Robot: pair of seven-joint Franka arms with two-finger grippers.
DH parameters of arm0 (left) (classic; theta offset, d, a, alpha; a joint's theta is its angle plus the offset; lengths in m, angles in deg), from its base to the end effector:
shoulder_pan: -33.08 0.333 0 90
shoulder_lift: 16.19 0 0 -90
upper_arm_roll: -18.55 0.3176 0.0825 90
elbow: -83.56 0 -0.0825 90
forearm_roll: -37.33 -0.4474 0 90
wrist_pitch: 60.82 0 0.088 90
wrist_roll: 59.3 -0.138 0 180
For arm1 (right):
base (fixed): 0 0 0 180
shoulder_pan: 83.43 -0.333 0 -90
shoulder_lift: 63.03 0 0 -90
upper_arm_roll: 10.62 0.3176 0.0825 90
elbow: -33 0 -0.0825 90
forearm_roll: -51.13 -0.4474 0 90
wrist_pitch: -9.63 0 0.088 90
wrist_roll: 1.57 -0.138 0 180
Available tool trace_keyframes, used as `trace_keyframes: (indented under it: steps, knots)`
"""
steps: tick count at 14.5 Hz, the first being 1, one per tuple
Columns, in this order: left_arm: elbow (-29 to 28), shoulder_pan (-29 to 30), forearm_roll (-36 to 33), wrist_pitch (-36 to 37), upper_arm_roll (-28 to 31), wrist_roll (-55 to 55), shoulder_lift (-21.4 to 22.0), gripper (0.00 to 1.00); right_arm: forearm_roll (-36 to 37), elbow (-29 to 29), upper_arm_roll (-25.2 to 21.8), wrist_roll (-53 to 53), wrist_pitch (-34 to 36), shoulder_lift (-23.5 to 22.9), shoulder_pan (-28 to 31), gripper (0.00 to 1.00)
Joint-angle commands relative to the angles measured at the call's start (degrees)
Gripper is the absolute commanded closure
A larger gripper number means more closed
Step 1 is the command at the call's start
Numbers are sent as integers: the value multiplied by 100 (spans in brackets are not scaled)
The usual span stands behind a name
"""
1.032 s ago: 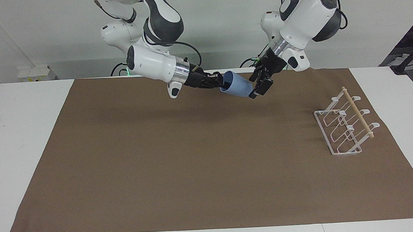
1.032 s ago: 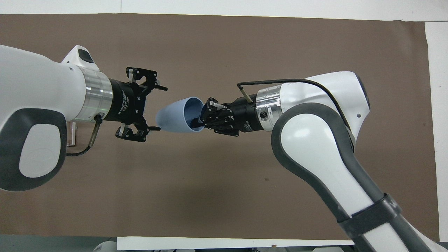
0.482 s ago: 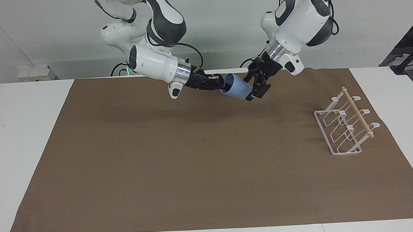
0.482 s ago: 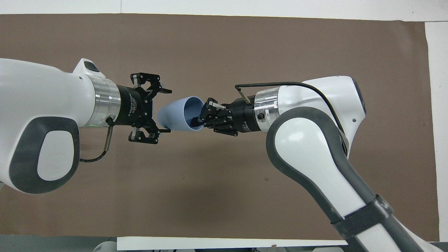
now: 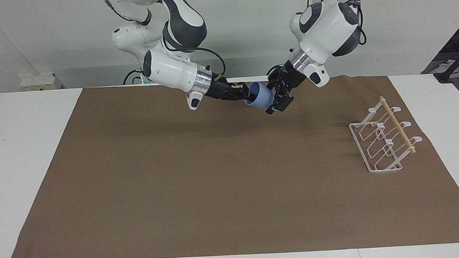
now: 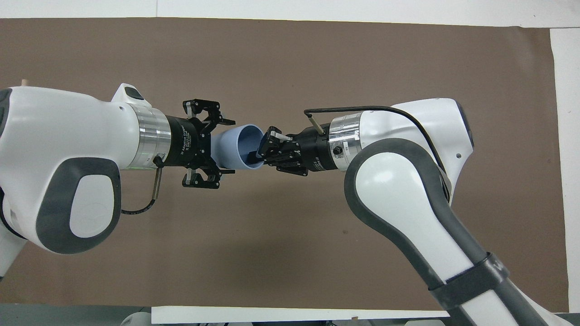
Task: Hang cup on cup holder
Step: 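Grasp the cup base with the left gripper while the right gripper holds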
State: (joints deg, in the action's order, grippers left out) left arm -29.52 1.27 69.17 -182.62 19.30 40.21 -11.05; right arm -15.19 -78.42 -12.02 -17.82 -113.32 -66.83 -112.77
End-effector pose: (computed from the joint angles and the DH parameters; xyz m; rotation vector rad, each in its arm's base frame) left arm 0.5175 -0.3552 0.4947 2.0143 1.7583 -0.4953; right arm 0.5594 0.3674 0.4402 -2.1095 0.4407 0.3123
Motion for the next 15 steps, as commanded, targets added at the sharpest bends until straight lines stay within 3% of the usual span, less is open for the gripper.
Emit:
trace_keyframes:
  steps: [1,3,5,6,8,9,12,15]
  knots:
    - [-108,-132,147,-125,65,69,57,29,-136,-29,8,-70,-89,64,-19,100]
    - [-100,-132,147,-116,65,60,48,40,-136,6,8,-79,-89,55,-19,100]
    - [-91,-132,147,-116,74,25,48,57,-136,6,8,-79,-89,46,-19,100]
    - [-91,-124,147,-116,74,25,48,59,-136,15,8,-79,-98,46,-19,93]
    - [-91,-115,147,-107,74,25,48,63,-118,15,8,-79,-98,55,-19,12]
    - [-91,-115,147,-98,83,33,48,63,-118,50,-1,-79,-81,46,-10,0]
    - [-82,-71,139,-81,92,104,48,63,179,103,-88,-71,111,229,139,0]
    - [-91,8,-53,199,127,112,48,63,1660,103,-80,0,778,721,735,0]
